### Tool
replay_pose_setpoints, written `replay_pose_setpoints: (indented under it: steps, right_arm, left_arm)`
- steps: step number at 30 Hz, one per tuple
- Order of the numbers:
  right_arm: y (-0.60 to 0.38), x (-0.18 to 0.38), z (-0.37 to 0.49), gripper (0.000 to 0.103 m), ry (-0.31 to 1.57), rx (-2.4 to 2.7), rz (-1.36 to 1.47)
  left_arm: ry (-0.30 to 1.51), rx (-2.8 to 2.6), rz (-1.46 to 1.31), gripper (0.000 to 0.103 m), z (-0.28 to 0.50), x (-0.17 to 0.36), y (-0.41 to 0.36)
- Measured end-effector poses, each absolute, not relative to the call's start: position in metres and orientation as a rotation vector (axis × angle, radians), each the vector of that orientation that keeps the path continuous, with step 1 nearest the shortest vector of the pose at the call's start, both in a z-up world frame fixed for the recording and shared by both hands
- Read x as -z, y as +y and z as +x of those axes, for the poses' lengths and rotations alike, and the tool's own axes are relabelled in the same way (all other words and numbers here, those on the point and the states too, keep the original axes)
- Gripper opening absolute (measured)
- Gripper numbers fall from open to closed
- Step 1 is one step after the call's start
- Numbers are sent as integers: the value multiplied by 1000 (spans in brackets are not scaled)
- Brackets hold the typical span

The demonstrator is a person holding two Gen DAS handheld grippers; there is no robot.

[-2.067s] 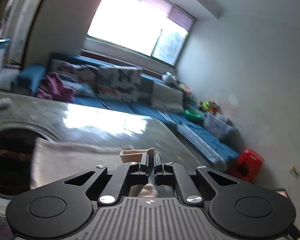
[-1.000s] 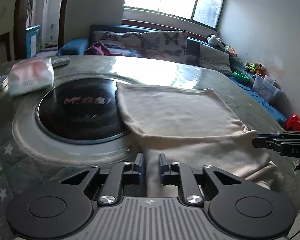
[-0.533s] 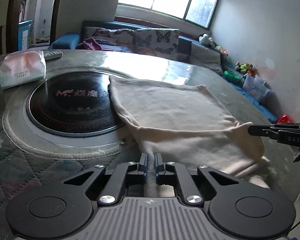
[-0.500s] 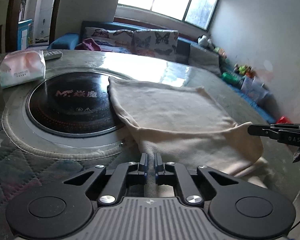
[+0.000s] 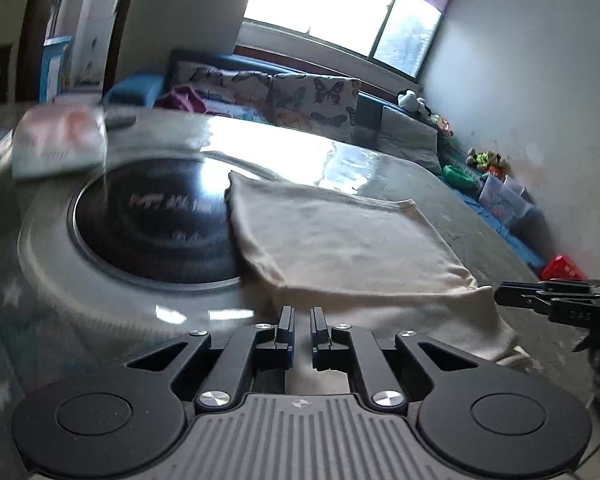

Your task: Fold clothes

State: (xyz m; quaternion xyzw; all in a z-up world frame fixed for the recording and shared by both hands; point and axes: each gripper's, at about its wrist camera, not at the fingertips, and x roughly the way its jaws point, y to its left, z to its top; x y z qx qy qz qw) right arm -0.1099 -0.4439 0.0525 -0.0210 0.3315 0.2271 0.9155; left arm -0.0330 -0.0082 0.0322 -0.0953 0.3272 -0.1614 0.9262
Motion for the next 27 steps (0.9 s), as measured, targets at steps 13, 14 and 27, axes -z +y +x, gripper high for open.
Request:
replay_pose_setpoints:
  steps: [13, 14, 27]
  right_arm:
    - [-432, -40, -116, 30, 705, -482, -98]
    - [-432, -40, -117, 31, 707, -483, -98]
    - [-435, -40, -130, 43, 723, -494, -94]
  left_arm:
    - [685, 294, -118, 19, -6, -19, -26]
    - [685, 294, -112, 19, -6, -19, -27]
    - [689, 303, -65, 12, -1, -14, -32]
